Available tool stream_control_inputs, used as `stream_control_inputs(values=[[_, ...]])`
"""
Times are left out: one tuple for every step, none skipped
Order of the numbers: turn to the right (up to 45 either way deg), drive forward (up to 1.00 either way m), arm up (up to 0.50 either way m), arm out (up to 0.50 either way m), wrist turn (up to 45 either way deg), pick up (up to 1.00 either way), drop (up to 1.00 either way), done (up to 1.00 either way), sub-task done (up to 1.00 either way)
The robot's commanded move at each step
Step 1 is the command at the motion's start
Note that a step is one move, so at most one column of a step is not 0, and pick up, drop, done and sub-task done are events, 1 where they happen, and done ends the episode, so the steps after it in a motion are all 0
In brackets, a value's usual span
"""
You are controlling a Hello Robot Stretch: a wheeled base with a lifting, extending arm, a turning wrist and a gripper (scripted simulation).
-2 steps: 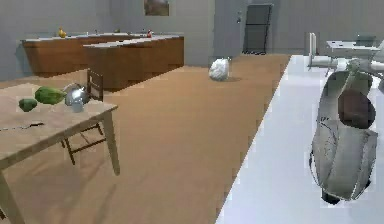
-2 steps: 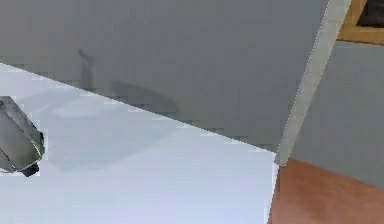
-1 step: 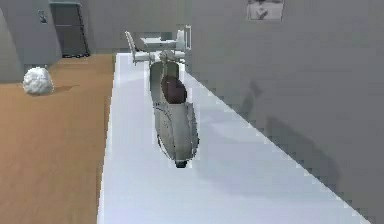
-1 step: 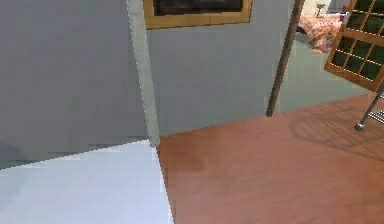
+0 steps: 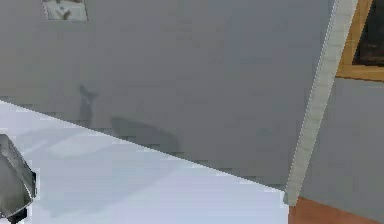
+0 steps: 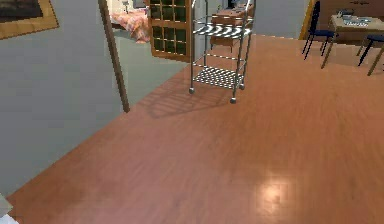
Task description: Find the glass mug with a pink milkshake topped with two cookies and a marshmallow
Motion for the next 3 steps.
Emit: stream_control_inputs(values=[[3.0,0.00,0.00,0.00,0.0,0.00,0.00,0.00,0.00],[0.0,0.55,0.00,0.00,0.0,0.00,0.00,0.00,0.00],[-45.0,0.00,0.00,0.00,0.0,0.00,0.00,0.00,0.00]])
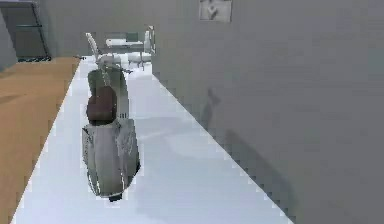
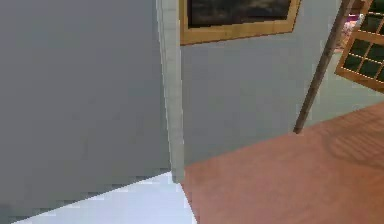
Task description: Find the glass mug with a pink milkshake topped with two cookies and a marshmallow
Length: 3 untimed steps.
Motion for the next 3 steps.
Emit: stream_control_inputs(values=[[-45.0,0.00,0.00,0.00,0.0,0.00,0.00,0.00,0.00],[-21.0,0.00,0.00,0.00,0.0,0.00,0.00,0.00,0.00],[0.0,1.00,0.00,0.00,0.0,0.00,0.00,0.00,0.00]])
